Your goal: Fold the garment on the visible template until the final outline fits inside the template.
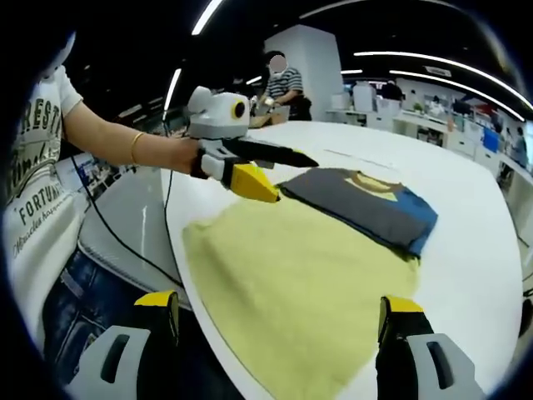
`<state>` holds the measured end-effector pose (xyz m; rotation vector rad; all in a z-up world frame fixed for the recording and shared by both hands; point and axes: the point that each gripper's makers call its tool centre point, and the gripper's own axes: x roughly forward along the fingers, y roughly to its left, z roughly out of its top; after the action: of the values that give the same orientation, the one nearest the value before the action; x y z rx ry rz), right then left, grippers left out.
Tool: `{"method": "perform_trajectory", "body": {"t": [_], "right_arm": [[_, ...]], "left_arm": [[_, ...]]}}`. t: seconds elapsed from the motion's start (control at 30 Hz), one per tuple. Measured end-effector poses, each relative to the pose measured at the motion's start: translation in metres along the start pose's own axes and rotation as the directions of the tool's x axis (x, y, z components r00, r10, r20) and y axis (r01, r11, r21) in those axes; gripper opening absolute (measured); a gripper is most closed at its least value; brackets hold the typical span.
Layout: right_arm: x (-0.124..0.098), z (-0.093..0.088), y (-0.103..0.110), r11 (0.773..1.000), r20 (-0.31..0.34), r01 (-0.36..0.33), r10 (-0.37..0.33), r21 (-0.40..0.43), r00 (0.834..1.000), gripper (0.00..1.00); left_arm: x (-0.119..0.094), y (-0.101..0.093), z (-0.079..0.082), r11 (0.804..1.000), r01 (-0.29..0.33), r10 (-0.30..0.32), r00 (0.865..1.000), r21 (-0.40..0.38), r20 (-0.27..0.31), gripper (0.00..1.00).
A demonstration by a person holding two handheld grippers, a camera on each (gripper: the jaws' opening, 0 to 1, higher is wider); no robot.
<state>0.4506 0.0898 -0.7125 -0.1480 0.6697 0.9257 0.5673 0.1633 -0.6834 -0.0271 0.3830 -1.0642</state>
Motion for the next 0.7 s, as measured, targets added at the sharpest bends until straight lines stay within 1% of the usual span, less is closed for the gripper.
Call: {"method": "perform_trajectory", "body": {"t": [0.13,0.4,0.53,0.7], "right_arm": [[-0.001,-0.001,0.0,1.0,-0.005,0.001,-0.001,-0.003,1.0,0.99],[-0.004,-0.007,0.001,1.0,-0.033,0.009,-0.01,-0.024,0.999,0.99],[-0.006,-0.009,0.002,1.0,-0.039,0.011,-0.012,-0.029,0.999,0.99],[-0.008,-0.01,0.003,0.999,-0.044,0.015,-0.017,-0.038,0.999,0.99]], "left_arm": [[-0.015,-0.004,-0.008,1.0,0.013,-0.013,1.0,0.0,-0.017,0.99],[-0.049,-0.005,-0.023,1.0,-0.004,0.003,1.0,-0.01,-0.029,0.95],[-0.066,-0.008,-0.035,1.0,-0.008,0.008,0.998,0.012,-0.062,0.93],[-0.088,-0.01,-0.05,1.0,-0.018,0.02,0.995,0.02,-0.094,0.9]]}}
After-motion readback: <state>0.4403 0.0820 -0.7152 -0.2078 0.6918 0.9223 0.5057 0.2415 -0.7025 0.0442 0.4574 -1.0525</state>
